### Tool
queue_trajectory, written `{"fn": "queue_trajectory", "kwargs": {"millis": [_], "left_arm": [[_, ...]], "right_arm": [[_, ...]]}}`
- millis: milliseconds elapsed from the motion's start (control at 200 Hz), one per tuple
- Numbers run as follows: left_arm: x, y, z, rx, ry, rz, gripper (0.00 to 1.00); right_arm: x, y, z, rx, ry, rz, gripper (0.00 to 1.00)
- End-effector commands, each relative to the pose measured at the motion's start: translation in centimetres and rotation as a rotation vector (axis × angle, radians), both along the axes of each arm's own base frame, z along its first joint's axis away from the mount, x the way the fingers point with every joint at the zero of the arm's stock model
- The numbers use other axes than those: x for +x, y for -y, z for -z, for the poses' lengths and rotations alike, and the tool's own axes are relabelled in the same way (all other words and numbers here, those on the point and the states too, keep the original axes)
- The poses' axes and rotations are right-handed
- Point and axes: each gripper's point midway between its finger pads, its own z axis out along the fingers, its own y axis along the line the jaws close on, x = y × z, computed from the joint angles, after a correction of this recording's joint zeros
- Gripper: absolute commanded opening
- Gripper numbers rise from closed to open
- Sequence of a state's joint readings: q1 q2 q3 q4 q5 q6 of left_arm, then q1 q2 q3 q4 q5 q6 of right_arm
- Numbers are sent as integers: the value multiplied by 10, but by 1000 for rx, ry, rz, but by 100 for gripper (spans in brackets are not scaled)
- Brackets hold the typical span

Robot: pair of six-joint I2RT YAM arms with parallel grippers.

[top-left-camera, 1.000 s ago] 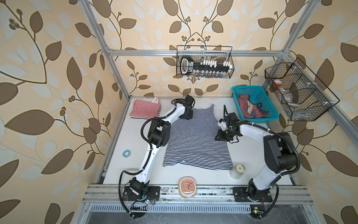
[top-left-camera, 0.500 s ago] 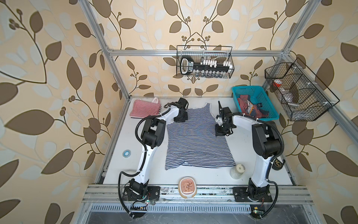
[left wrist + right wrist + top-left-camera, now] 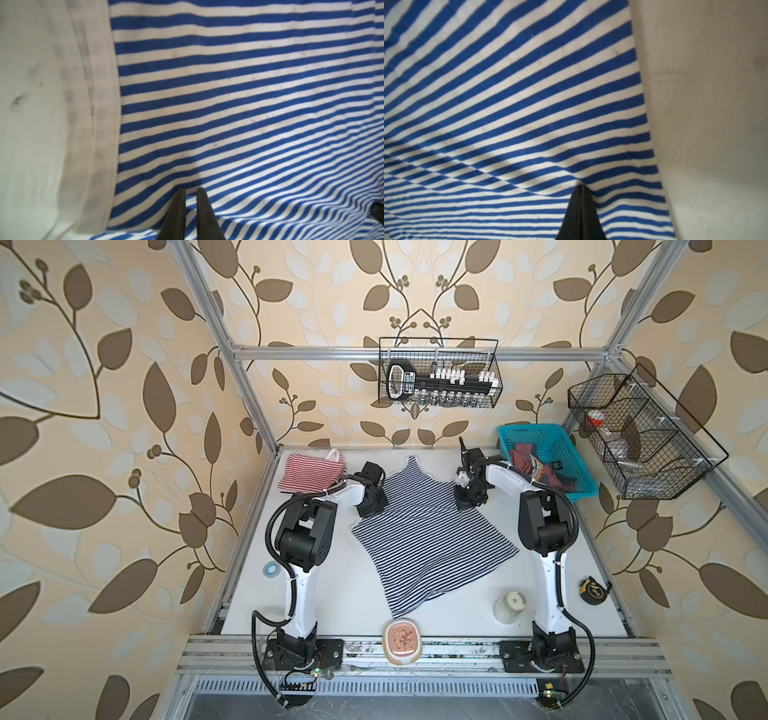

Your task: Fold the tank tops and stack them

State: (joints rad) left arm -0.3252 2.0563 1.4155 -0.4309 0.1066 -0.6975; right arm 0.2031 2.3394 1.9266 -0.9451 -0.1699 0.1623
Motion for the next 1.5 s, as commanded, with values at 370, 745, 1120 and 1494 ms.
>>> {"fn": "queue_trajectory", "kwargs": {"millis": [370, 745, 1120, 1494], "left_arm": [[-112, -15, 47, -130, -292, -199, 13], [-153, -5, 22, -188, -277, -249, 14], [-98, -10, -115, -69, 59, -158, 26], [13, 9, -90, 142, 63, 110, 17]], "right_arm": [[33, -10, 22, 11, -68, -41, 0], [66, -62, 8, 298, 39, -65, 0], [55, -67, -129, 463, 324, -134, 18], [-49, 12, -72, 239, 182, 8, 1]]}}
